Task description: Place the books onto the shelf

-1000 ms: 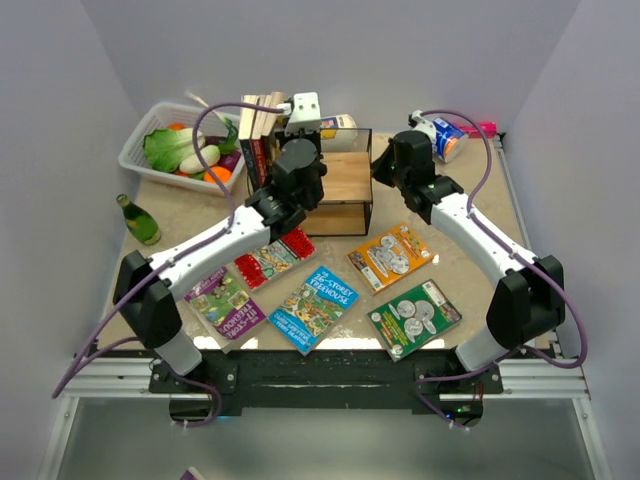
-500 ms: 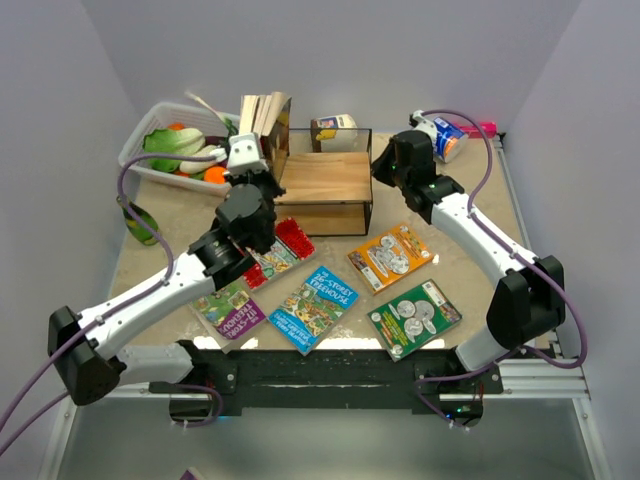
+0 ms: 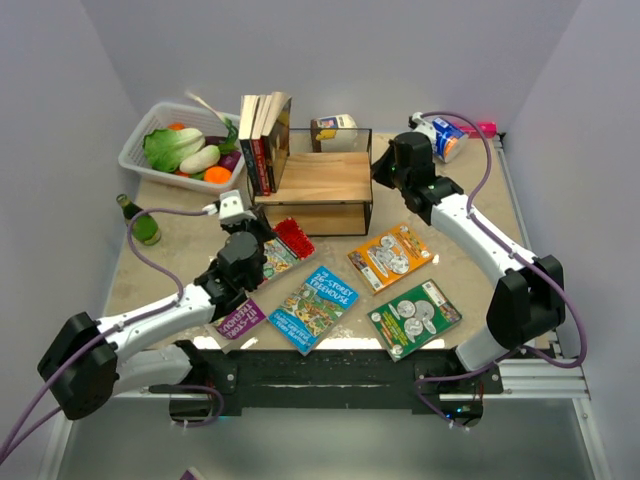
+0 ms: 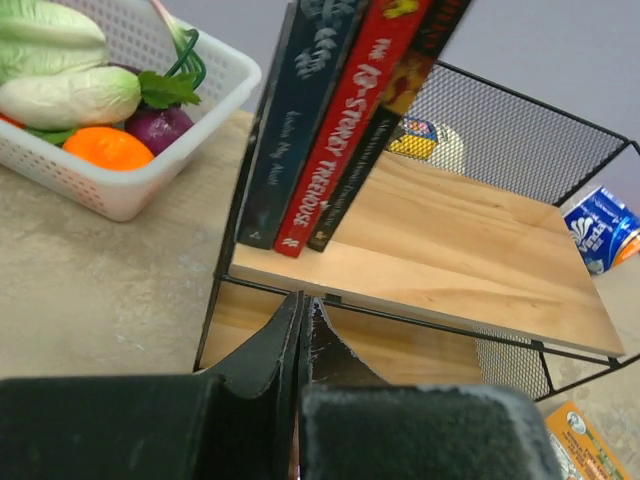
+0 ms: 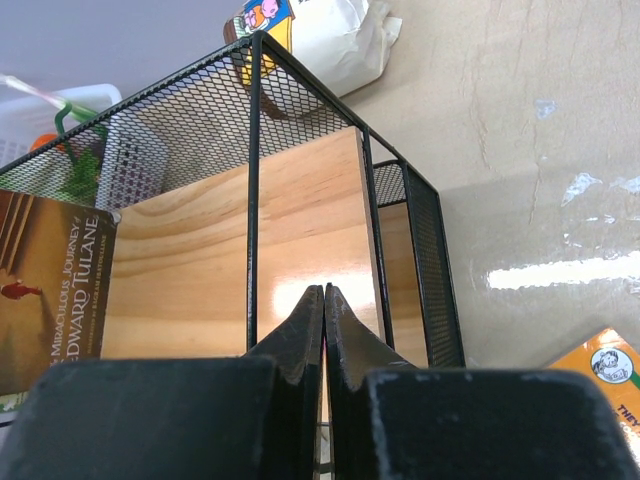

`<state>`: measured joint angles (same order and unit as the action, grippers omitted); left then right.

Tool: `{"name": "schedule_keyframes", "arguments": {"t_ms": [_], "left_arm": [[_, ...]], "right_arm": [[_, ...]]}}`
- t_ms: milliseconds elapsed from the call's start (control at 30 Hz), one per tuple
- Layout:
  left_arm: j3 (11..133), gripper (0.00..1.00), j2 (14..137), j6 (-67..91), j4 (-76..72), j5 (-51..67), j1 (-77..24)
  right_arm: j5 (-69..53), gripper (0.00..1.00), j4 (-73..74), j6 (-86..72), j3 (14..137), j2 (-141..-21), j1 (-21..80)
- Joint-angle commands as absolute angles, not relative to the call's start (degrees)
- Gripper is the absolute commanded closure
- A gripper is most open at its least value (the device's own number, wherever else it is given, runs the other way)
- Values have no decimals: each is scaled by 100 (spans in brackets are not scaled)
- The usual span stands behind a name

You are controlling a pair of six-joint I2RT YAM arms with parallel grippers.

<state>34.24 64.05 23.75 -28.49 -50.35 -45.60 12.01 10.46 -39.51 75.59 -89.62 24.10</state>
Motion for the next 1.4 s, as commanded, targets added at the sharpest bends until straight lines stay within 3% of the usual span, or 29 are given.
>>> {"name": "schedule_keyframes", "arguments": {"t_ms": [0, 233, 367, 633, 967, 1367], "left_arm": [[2796, 100, 6310, 2629, -5216, -4545, -4175], [2015, 100, 6943, 2198, -6835, -3510, -3727], [1407, 100, 7600, 1767, -9020, -2911, -3639], [1020, 100, 8550, 1968, -10782, -1752, -3226], [1265, 100, 8192, 1908, -10881, -915, -3076], [1933, 100, 7875, 1547, -10872, -721, -2874]], "right_arm": [[993, 100, 765, -4034, 7567, -8815, 2470], [967, 100, 712, -4060, 7523, -8859, 2479], [958, 100, 712, -4096, 7480, -8859, 2478], [888, 100, 712, -4166, 7392, -8859, 2478], [835, 100, 677, -4175, 7427, -8868, 2479], [791, 100, 668, -4184, 7418, -8859, 2479]]}}
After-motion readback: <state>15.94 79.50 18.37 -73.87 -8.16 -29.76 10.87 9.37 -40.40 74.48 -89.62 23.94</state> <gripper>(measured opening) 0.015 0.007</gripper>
